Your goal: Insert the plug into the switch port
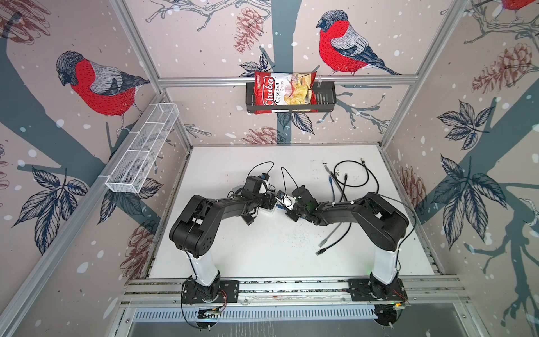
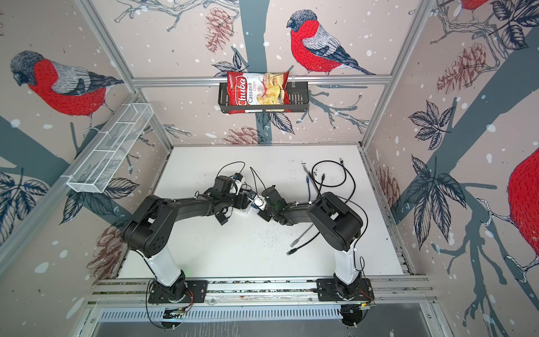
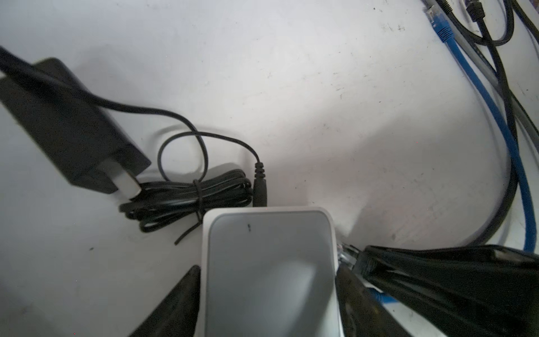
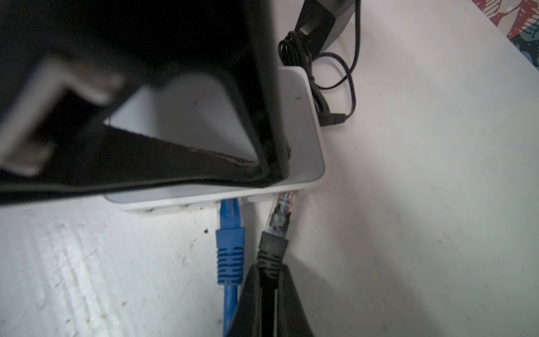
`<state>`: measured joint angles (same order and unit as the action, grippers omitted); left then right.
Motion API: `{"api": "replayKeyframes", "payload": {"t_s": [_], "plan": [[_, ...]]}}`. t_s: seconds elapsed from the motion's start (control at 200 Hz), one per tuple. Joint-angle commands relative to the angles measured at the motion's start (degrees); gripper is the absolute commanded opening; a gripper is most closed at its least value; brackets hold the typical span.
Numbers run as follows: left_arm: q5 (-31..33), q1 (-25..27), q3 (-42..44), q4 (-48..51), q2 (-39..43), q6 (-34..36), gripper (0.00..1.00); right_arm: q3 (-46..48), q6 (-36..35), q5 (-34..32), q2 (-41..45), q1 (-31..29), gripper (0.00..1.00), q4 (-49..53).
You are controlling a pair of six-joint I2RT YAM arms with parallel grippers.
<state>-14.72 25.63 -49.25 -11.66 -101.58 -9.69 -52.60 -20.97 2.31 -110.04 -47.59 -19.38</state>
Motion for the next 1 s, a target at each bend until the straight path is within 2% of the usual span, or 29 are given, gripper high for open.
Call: {"api": "replayKeyframes", "payload": {"t_s": [0.0,0.335,0.56,0.77,0.996], "plan": [[-9.9,0.2,-1.2,-2.2,-0.8,0.7,0.7,0.3,-0.1,5.2,-0.4,-0.9,0.02,3.1],[-10.8,0.2,-5.1,8.1,-2.4,7.5,0.69,-0.9,4.2,-0.7,-0.6,0.7,0.02,5.4],[-11.0,0.5,-4.7,14.3,-2.9,10.6,0.68,-1.1,3.0,-0.4,1.1,1.8,0.02,8.7],[-9.7,0.5,-4.6,13.4,-2.7,9.7,0.7,-1.0,0.7,0.2,1.1,1.4,0.02,11.8],[-7.8,-0.1,-7.0,10.7,-2.8,3.9,0.75,-0.2,0.9,0.3,1.4,1.5,0.02,11.2]]}}
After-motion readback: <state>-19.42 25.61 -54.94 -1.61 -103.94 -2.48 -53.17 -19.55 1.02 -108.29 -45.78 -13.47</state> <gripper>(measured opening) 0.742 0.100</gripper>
